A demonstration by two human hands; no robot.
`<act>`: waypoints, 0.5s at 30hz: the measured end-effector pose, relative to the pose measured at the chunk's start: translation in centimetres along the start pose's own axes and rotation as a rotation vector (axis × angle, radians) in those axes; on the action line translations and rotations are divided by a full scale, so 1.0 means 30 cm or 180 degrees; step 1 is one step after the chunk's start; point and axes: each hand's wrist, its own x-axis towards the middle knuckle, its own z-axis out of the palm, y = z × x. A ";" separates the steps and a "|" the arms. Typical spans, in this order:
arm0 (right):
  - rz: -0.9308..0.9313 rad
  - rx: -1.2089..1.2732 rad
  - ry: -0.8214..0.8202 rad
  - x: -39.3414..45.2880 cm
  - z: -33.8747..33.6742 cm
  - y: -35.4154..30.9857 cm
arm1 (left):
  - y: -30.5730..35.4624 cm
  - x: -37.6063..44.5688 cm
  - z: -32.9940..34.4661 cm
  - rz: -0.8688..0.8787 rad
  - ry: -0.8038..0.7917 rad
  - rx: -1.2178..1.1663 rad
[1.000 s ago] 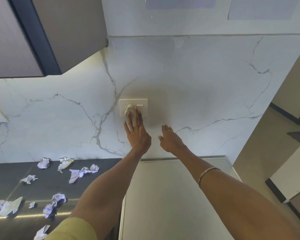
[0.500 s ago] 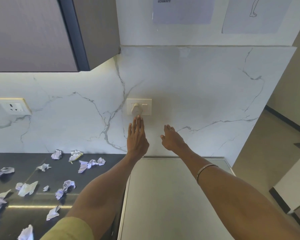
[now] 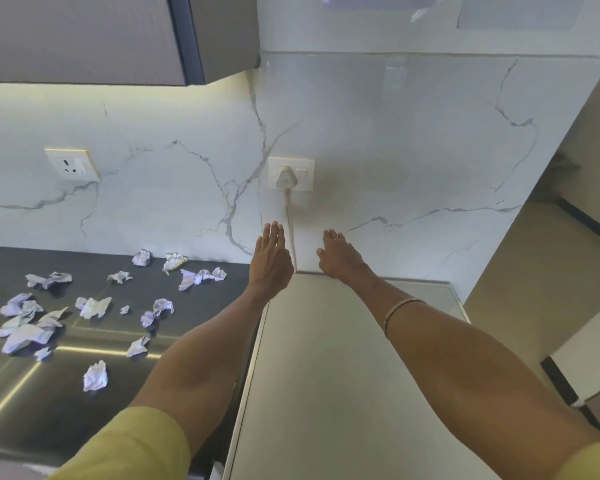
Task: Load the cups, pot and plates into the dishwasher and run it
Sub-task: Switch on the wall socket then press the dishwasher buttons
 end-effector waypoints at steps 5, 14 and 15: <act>-0.0030 -0.0189 0.0019 -0.117 0.026 -0.056 | -0.028 -0.119 -0.037 -0.0009 -0.0106 0.0035; 0.0116 -0.0266 0.0071 -0.396 0.072 -0.162 | -0.057 -0.374 -0.096 0.0008 -0.0487 -0.0169; 0.0142 -0.0286 0.0064 -0.436 0.077 -0.173 | -0.058 -0.409 -0.104 0.0010 -0.0527 -0.0214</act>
